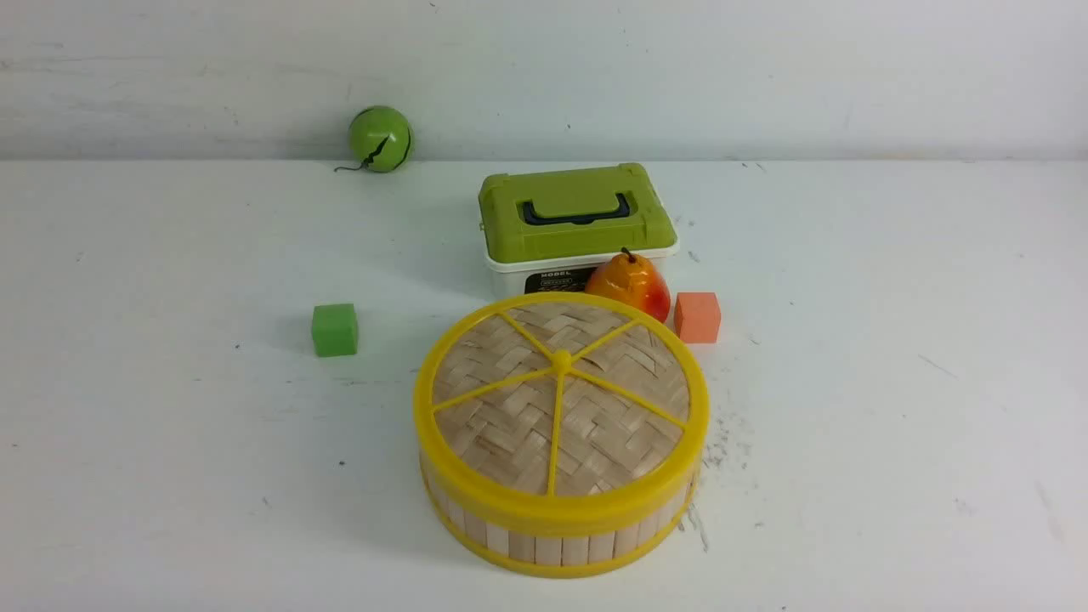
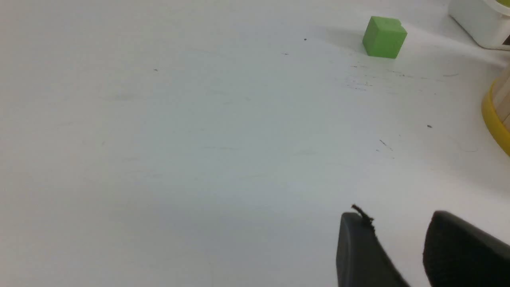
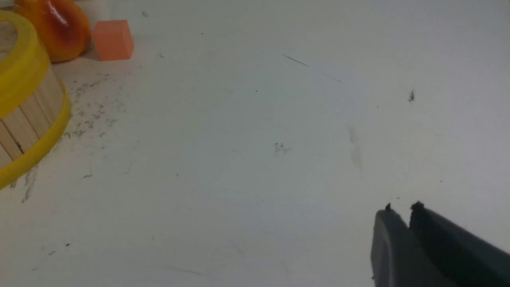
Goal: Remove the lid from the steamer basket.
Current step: Use the right arm to lift the lid of the steamer
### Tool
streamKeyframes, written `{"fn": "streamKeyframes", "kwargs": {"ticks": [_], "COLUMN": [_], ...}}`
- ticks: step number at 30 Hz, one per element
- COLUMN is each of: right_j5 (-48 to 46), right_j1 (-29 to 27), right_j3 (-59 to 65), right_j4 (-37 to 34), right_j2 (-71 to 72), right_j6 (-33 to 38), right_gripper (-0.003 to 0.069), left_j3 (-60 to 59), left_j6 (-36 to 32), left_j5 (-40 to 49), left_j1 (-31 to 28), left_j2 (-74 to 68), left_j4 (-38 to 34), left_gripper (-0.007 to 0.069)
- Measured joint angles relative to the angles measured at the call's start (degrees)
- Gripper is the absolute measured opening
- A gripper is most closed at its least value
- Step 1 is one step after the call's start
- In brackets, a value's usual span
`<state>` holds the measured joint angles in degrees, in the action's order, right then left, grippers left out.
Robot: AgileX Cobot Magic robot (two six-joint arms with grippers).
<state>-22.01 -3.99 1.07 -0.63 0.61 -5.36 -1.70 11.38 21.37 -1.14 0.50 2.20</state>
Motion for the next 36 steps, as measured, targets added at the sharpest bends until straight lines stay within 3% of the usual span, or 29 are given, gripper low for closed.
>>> {"fn": "streamKeyframes", "kwargs": {"ticks": [32,36], "right_j5": [0.0,0.0], "right_j1": [0.0,0.0], "right_j3": [0.0,0.0], "right_j4": [-0.1,-4.5], "right_j2": [0.0,0.0], "right_j6": [0.0,-2.0], "right_gripper": [0.0108,0.0112], "left_j3": [0.0,0.0], "left_j6": [0.0,0.0], "left_j5": [0.0,0.0], "left_j1": [0.0,0.0], "left_j2": [0.0,0.0], "left_j4": [0.0,0.0], "left_gripper": [0.0239,0.0239]}}
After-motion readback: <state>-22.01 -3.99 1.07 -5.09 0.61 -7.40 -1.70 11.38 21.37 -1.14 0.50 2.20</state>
